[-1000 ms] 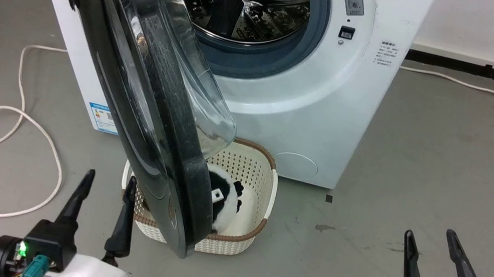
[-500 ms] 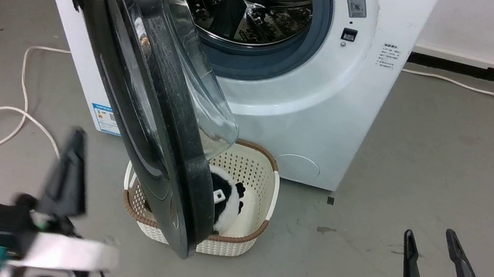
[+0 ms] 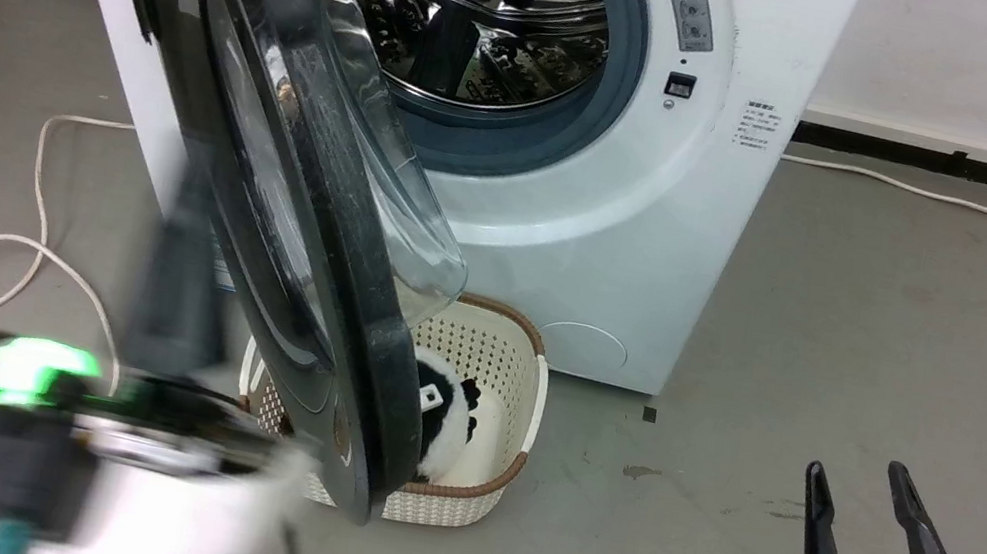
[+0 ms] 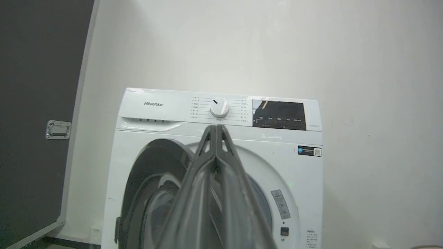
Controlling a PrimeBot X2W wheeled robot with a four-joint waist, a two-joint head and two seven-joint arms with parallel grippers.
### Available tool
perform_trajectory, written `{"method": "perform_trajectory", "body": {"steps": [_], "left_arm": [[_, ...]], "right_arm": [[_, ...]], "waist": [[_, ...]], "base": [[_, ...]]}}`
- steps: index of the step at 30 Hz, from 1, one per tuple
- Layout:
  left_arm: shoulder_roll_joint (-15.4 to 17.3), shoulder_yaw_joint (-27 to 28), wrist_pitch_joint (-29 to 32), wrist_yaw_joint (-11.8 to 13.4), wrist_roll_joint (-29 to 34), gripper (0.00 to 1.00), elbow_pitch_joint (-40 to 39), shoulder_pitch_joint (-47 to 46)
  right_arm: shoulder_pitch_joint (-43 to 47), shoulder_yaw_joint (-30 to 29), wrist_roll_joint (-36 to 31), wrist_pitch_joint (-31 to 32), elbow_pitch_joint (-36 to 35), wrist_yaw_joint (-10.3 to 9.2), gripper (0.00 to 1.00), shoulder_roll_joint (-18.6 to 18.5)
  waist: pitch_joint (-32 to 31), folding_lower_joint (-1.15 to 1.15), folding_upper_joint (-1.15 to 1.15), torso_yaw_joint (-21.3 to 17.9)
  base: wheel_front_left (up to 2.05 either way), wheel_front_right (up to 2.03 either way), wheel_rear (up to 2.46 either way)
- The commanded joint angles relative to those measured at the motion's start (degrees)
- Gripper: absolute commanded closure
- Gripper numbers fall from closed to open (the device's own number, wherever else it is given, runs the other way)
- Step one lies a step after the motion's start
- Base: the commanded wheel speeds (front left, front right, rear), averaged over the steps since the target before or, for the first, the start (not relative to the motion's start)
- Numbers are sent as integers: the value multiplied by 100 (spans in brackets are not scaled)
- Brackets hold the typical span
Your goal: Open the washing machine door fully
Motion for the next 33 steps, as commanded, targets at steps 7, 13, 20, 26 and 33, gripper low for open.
{"method": "perform_trajectory", "body": {"steps": [7,13,20,26,33], "left_arm": [[7,-1137,-24,-295,271,100,1202,146],[7,-1646,68,-217,-8,100,2440,105],[9,-1421,49,88,-308,100,3505,-264],[27,-1400,-1,56,-364,100,3633,-198],[129,-1336,-19,96,-409,100,3549,109]], "right_arm": [[-14,-40,97,-25,2,6,0,26],[-70,-95,155,-25,3,6,0,26],[-78,-133,235,-25,42,6,0,26],[-45,-145,238,-25,105,6,0,26],[47,-148,258,-25,179,6,0,26]], "waist": [[104,0,0,-112],[234,0,0,-207],[350,0,0,-111],[240,0,0,224],[108,0,0,1115]], "base": [[0,0,0],[0,0,0],[0,0,0],[0,0,0],[0,0,0]]}}
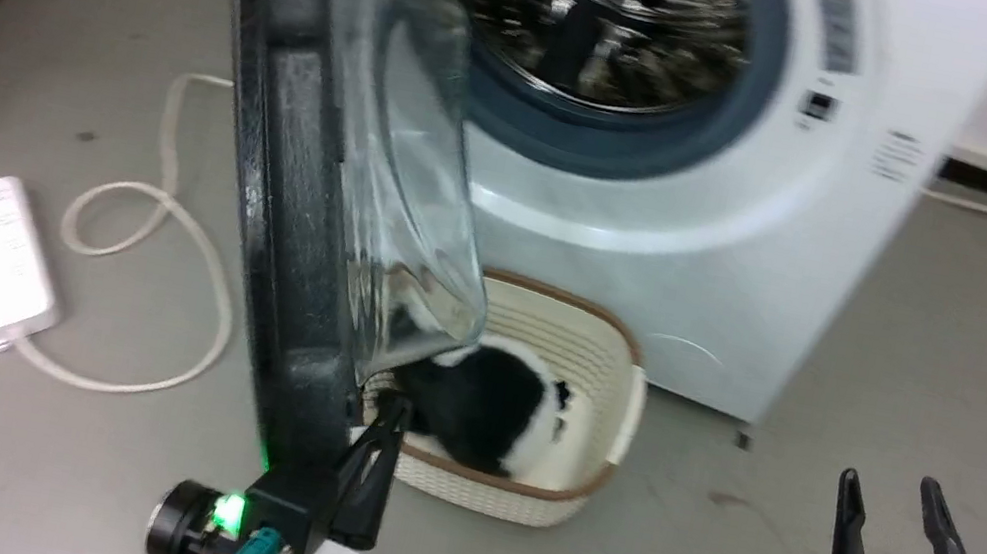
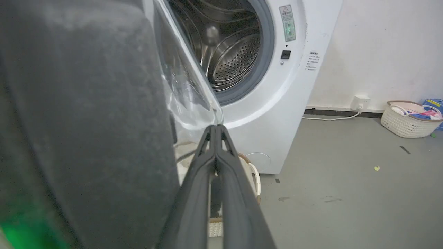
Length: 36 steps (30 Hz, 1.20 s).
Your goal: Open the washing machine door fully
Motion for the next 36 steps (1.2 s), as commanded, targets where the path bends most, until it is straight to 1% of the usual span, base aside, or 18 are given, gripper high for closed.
{"method": "perform_trajectory", "body": {"steps": [1,7,10,14,20,29,32,36], "left_arm": [[97,105,-27,56,-47,100,-25,73],[233,436,-29,195,-178,100,-157,112],[367,697,-30,274,-269,100,-223,71],[624,1075,-8,310,-433,100,-205,-82],[1090,1639,97,234,-751,100,56,-511],[1845,2321,290,37,-1168,100,812,-1294],[2070,2472,279,-20,-1246,100,1183,-1618],[2284,2598,206,-98,-1312,100,1627,-2032]], "right_arm": [[52,13,23,-26,11,6,0,16],[47,63,-8,-26,40,6,0,16],[7,107,-54,-26,46,6,0,16],[-83,171,-168,-26,44,6,0,16],[-258,237,-426,-26,40,6,0,16],[-436,140,-586,-26,-26,6,0,-121],[-450,71,-591,-26,-60,6,0,-179],[-482,43,-597,-26,-109,6,0,-250]], "waist": [[-53,0,0,371],[24,0,0,939],[142,0,0,1134],[388,0,0,1301],[836,0,0,1326],[1405,0,0,1161],[1564,0,0,1132],[1743,0,0,1079]], "base": [[0,0,0],[0,0,0],[0,0,0],[0,0,0],[0,0,0],[0,0,0],[0,0,0],[0,0,0]]}}
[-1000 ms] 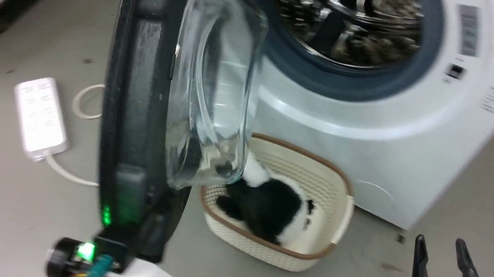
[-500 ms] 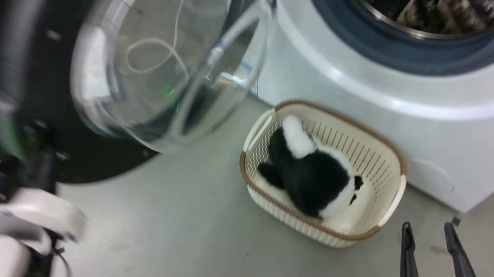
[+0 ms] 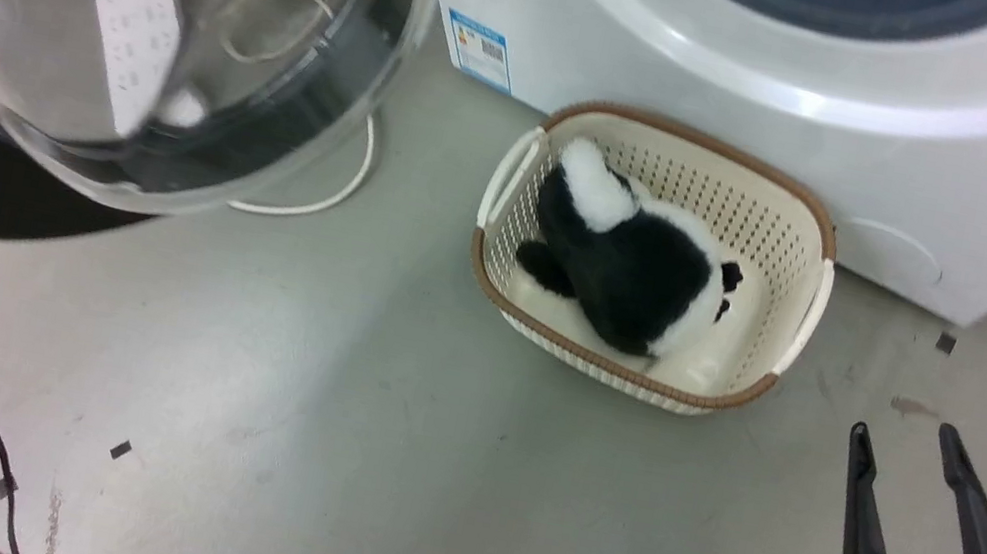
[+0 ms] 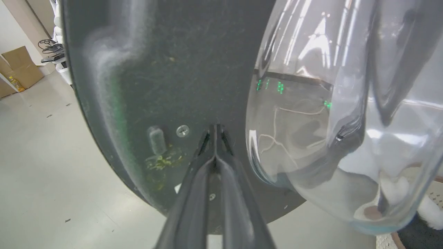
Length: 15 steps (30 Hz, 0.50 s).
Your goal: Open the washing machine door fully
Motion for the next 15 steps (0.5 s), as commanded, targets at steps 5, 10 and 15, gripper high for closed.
{"method": "perform_trajectory", "body": {"steps": [5,10,15], "left_arm": [[243,153,-133,-137,-109,100,668,-563],[290,247,-242,-151,-84,100,1059,-791],[210,278,-272,-157,198,100,783,-669]], "right_arm": [[-153,-38,-46,-26,-92,6,0,-100],[-170,-72,-42,-26,-74,6,0,-118],[-174,-129,-23,-26,-85,6,0,-60]], "waist": [[249,-1,0,-98],[221,-1,0,-143],[-10,-1,0,-204]], "base": [[0,0,0],[0,0,0],[0,0,0]]}}
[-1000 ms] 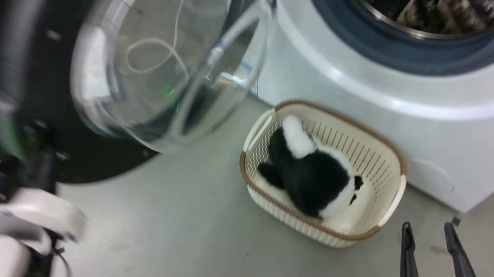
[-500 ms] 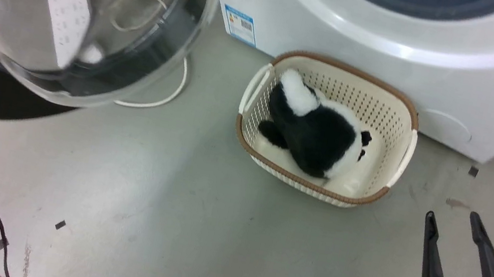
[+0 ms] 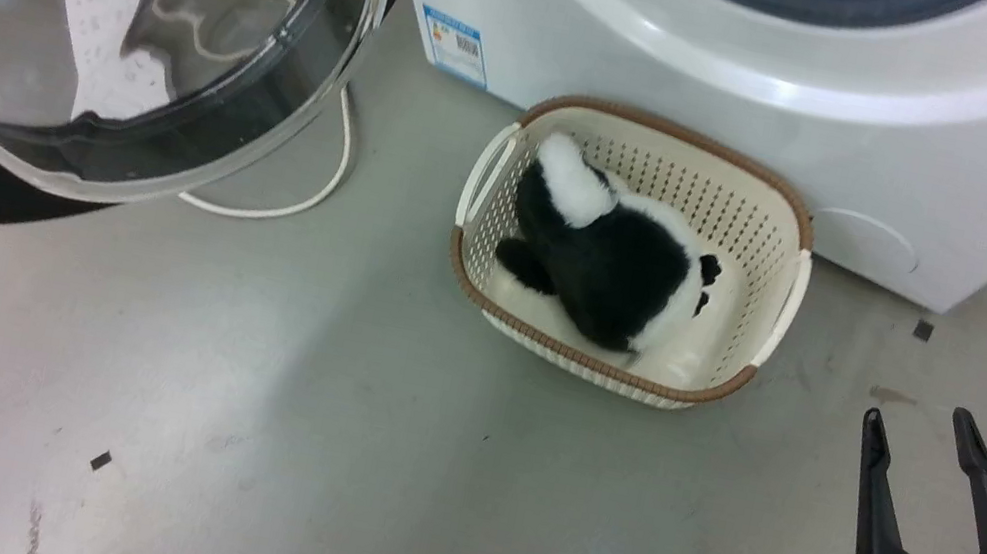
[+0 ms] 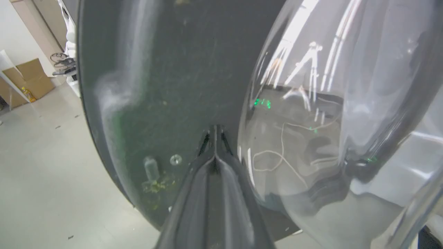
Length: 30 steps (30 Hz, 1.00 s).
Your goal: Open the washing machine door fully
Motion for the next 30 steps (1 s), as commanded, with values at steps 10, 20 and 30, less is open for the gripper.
{"method": "perform_trajectory", "body": {"steps": [10,20,30], "left_arm": [[-790,137,-35,-101,807,100,-2120,1116],[-1627,-431,-35,-193,1297,100,-3080,2201],[-2092,-939,-36,-256,1634,0,-3355,3019]], "right_arm": [[-88,-297,-36,-26,-296,6,0,148],[144,-188,-102,-26,-419,6,0,236],[423,-151,79,-26,-383,6,0,284]], "waist": [[-840,0,0,-320],[-1544,0,0,-862],[-1754,0,0,-1351]], "base": [[0,0,0],[0,0,0],[0,0,0]]}}
